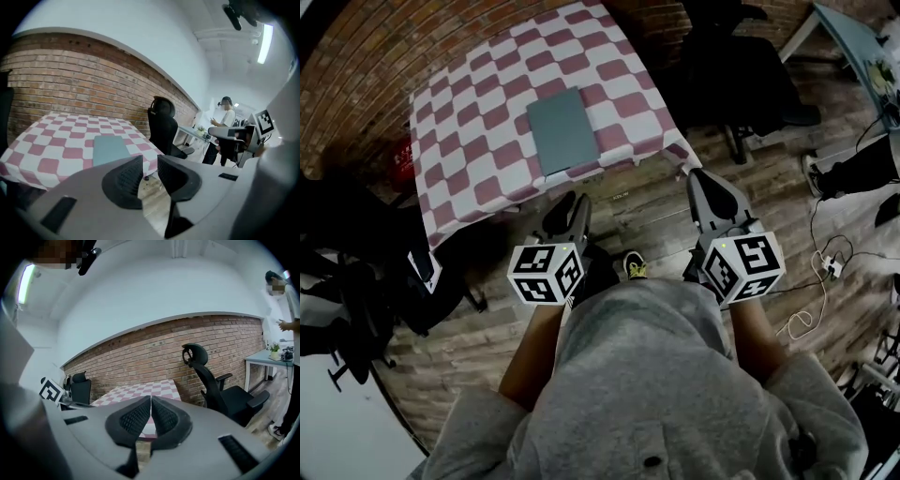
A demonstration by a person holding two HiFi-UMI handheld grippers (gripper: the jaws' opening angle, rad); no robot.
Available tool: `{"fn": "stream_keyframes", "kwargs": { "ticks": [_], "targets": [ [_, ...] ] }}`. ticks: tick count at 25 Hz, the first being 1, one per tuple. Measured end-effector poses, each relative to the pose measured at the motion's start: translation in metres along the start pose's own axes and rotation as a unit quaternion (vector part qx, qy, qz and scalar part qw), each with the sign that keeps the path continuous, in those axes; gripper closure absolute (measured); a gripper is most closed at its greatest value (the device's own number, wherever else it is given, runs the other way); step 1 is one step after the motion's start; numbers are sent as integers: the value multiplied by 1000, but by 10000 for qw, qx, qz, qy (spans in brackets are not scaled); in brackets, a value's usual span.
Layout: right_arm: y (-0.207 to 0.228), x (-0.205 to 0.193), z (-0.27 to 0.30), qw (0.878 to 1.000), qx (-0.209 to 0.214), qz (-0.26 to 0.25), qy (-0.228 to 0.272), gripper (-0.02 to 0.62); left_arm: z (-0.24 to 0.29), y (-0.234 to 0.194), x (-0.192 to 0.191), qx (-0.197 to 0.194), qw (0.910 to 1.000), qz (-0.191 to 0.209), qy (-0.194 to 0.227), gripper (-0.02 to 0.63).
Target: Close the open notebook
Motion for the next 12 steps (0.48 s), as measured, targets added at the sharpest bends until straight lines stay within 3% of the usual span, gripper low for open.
{"fn": "stream_keyframes", "kwargs": {
  "ticks": [7, 12],
  "targets": [
    [-12, 12, -19, 9993, 289, -93, 198, 568, -60, 23, 27, 566, 9959, 299, 646, 592],
    [-12, 32, -26, 9982, 455, -19, 381, 568, -86, 36, 45, 771, 9901, 419, 1091, 595]
  ]
}}
Point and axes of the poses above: the fingertips, and each gripper's own axes: z forward along the fingers, y to its right, x out of its top, the point moved 10 cm from there along -z, backward along the fingers, and after that the axes turned 10 degrees about y, right-handed, at the moved point
